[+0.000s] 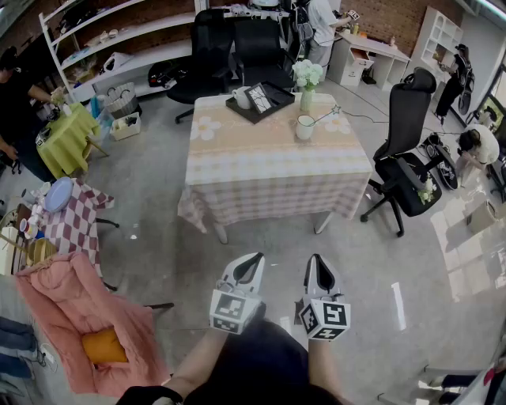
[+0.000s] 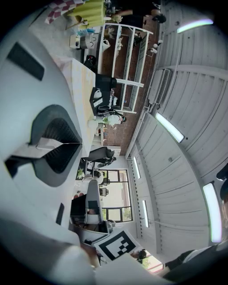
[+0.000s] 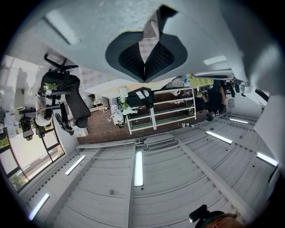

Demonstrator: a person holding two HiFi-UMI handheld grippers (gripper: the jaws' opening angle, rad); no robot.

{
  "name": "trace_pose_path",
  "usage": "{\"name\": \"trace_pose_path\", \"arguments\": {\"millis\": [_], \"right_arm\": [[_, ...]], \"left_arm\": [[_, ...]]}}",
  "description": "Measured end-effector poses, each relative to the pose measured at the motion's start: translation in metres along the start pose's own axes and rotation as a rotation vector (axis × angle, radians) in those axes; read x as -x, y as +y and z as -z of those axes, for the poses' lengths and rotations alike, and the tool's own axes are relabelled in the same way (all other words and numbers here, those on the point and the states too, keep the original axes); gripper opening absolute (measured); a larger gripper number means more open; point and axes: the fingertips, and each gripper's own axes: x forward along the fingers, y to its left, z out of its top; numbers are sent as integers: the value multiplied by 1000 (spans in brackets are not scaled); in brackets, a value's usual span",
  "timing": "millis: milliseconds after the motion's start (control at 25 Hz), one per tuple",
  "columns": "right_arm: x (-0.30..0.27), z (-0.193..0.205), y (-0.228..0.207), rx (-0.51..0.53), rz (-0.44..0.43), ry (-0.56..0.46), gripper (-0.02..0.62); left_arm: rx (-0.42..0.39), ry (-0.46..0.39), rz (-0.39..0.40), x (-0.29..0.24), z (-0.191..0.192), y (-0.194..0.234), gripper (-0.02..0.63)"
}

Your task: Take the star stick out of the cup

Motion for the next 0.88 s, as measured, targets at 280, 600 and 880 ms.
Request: {"name": "trace_pose_path", "arguments": {"millis": [280, 600, 880], "right_arm": [[10, 3, -7, -43, 12, -8, 2], [20, -3, -18, -45, 47, -28, 2], [10, -7, -28, -49, 60, -35, 2]], "left_arm": [[4, 1, 0, 3, 3, -6, 11], [-1, -13, 7, 0, 2, -12, 11], [-7, -14, 25, -19, 1, -11, 11]]}}
